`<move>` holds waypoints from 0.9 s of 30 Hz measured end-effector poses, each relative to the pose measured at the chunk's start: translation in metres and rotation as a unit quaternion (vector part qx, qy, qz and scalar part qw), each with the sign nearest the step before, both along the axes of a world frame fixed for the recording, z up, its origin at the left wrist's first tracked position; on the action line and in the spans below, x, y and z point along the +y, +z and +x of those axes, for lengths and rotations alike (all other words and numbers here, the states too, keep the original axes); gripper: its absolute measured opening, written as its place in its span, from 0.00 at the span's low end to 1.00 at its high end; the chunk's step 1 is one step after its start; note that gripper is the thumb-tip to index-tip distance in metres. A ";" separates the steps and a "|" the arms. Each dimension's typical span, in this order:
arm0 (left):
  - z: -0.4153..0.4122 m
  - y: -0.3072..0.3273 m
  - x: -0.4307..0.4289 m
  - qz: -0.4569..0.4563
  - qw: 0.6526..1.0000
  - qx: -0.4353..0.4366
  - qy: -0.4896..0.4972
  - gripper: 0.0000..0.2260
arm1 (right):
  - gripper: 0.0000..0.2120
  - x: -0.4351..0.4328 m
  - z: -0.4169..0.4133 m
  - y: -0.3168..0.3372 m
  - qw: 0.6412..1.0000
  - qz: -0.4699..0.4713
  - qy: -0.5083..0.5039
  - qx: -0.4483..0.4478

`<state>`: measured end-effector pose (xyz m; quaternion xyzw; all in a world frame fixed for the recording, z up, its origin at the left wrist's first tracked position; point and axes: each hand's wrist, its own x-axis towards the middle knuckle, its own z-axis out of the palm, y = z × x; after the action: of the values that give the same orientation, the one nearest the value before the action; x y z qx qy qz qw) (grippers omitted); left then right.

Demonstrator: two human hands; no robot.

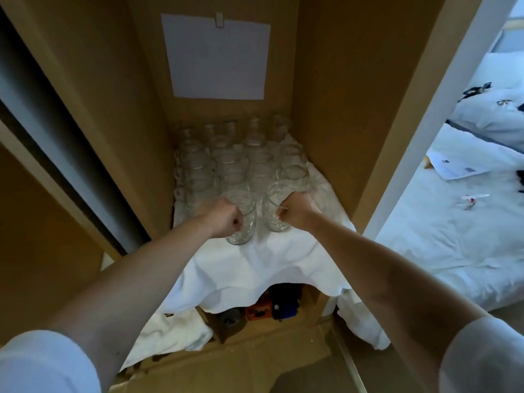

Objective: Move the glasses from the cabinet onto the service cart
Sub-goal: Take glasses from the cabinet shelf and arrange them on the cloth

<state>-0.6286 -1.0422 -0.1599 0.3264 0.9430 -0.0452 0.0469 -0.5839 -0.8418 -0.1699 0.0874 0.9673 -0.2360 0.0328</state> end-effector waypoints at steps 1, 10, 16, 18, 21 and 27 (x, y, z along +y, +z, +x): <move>-0.001 0.000 0.003 0.004 1.000 -0.002 0.011 0.08 | 0.13 0.002 -0.005 -0.001 1.000 -0.007 0.014 0.001; 0.000 -0.009 0.008 0.124 0.983 -0.027 0.131 0.06 | 0.11 0.027 -0.042 -0.008 0.985 -0.018 0.171 0.017; 0.034 -0.034 0.011 0.165 0.957 0.048 0.235 0.16 | 0.08 0.041 -0.049 -0.019 0.965 -0.036 0.252 0.057; 0.042 -0.040 0.019 0.221 0.939 0.024 0.264 0.26 | 0.07 0.043 -0.050 -0.028 0.959 -0.023 0.275 0.067; 0.052 -0.049 0.033 0.318 0.895 0.029 0.310 0.44 | 0.12 0.042 -0.049 -0.034 0.955 -0.044 0.276 0.100; 0.043 -0.073 0.033 0.504 0.773 -0.031 0.384 0.56 | 0.22 0.038 -0.043 -0.038 0.950 -0.023 0.201 0.237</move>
<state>-0.5858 -1.0092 -0.2327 -0.0845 0.8758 0.4681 -0.0820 -0.6266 -0.8038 -0.2076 -0.1678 0.9392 -0.2602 -0.1487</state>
